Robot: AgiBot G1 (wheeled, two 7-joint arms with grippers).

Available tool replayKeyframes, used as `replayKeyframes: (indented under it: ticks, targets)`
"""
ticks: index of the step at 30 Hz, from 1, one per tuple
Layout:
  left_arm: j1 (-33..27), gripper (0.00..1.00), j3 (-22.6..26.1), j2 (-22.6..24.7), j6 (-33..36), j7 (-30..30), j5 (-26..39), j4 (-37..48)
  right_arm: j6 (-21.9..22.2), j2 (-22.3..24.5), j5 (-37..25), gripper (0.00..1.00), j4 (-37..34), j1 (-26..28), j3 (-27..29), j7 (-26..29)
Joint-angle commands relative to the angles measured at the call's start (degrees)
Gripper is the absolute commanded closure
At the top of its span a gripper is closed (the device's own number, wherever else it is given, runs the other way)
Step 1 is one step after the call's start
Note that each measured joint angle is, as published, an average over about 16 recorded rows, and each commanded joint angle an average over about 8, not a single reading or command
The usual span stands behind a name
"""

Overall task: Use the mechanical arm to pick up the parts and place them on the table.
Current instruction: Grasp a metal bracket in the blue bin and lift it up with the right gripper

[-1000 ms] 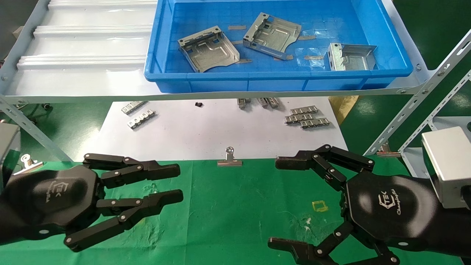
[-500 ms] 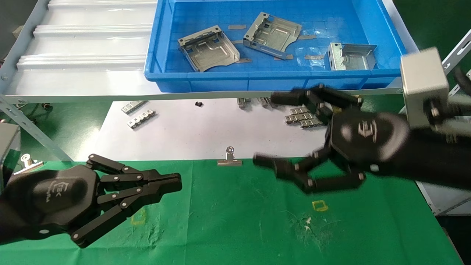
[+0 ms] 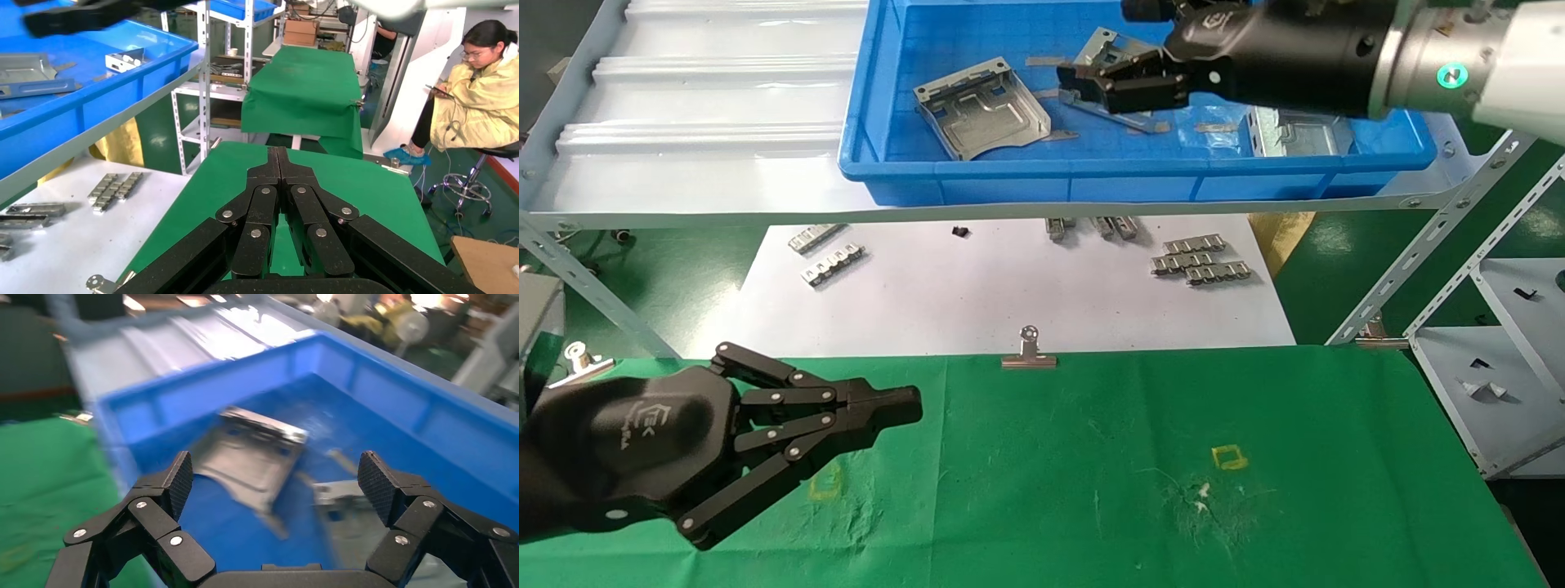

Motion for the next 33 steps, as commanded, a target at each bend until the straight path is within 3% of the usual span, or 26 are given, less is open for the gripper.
replayKeyframes:
  ticks: [1,2,4,9,10,12,14,33]
  targets:
    - [0.0,1.0,0.0,0.0,0.0,0.0,0.0,0.0,3.3,-3.3,-3.0,0.01,-6.2,3.9,-1.4,-1.3]
    - [0.0,0.96,0.0,0.0,0.0,0.0,0.0,0.0,5.3,-4.7,-4.0,0.05,-8.5,5.0,-1.8,-1.8]
    - [0.0,0.71,0.0,0.0,0.0,0.0,0.0,0.0,8.8,-7.3,-5.6,0.21,-12.5,6.7,-2.5,-2.5]
    - [0.0,0.08,0.0,0.0,0.0,0.0,0.0,0.0,12.9,-11.7,-9.0,0.81,-19.7,9.4,-4.6,-3.7]
    - [0.0,0.0,0.0,0.0,0.0,0.0,0.0,0.0,13.2,-12.2,-9.6,0.89,-20.7,9.8,-5.1,-3.9]
    - [0.0,0.0,0.0,0.0,0.0,0.0,0.0,0.0,13.4,-13.1,-10.8,0.98,-22.4,10.3,-5.9,-4.0]
    - [0.0,0.0,0.0,0.0,0.0,0.0,0.0,0.0,13.4,-13.6,-11.7,1.0,-23.5,10.8,-6.6,-3.9]
    - [0.0,0.0,0.0,0.0,0.0,0.0,0.0,0.0,11.0,-14.6,-15.0,1.0,-22.1,11.2,-10.6,-1.1]
